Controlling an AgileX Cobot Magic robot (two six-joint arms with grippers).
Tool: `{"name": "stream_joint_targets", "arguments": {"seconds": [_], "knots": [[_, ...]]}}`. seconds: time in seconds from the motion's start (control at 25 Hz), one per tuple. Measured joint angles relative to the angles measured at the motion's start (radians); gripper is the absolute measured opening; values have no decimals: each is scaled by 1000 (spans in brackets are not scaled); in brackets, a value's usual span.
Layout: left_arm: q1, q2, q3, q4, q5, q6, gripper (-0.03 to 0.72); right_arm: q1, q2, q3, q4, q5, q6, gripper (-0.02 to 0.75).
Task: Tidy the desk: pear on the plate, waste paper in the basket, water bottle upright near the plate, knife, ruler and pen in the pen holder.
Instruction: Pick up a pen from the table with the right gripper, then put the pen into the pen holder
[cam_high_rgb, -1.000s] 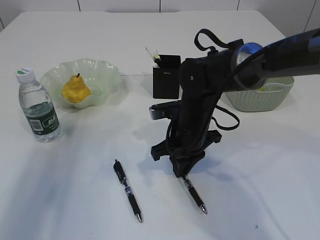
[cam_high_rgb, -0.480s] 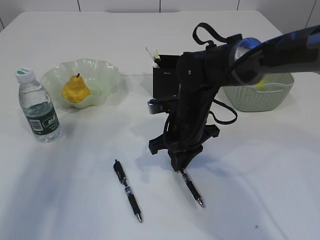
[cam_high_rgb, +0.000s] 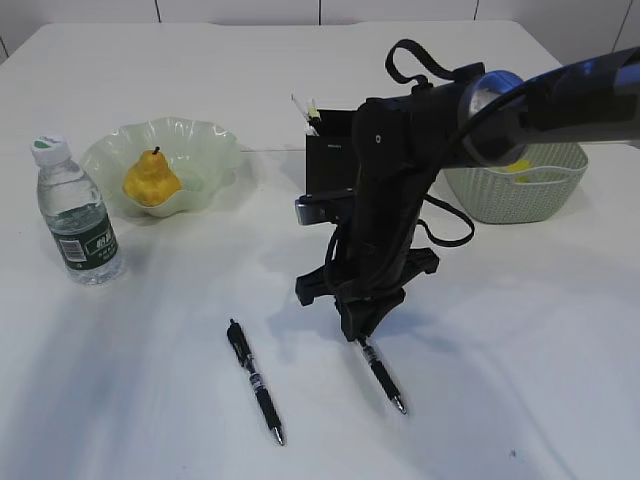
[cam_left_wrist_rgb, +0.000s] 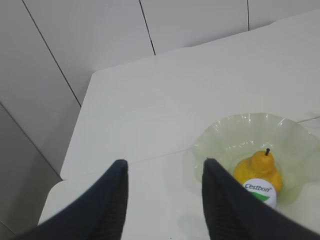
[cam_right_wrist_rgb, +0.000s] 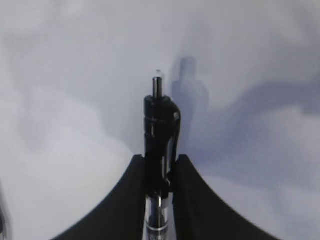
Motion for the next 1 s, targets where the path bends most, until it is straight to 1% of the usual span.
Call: {"name": "stream_joint_targets", "arguments": {"seconds": [0.44,0.6,0.72,1.0], "knots": [[0,0,0,0,0,0,341,0,0,-112,0,35,4,95],[0,0,0,0,0,0,340,0,-2,-136,-30,36,4,95],[0,0,0,0,0,0,341,0,-25,-136,-60,8,8,96],[0,0,0,0,0,0,341,0,-113,-136,-109,-113,19,96]]}}
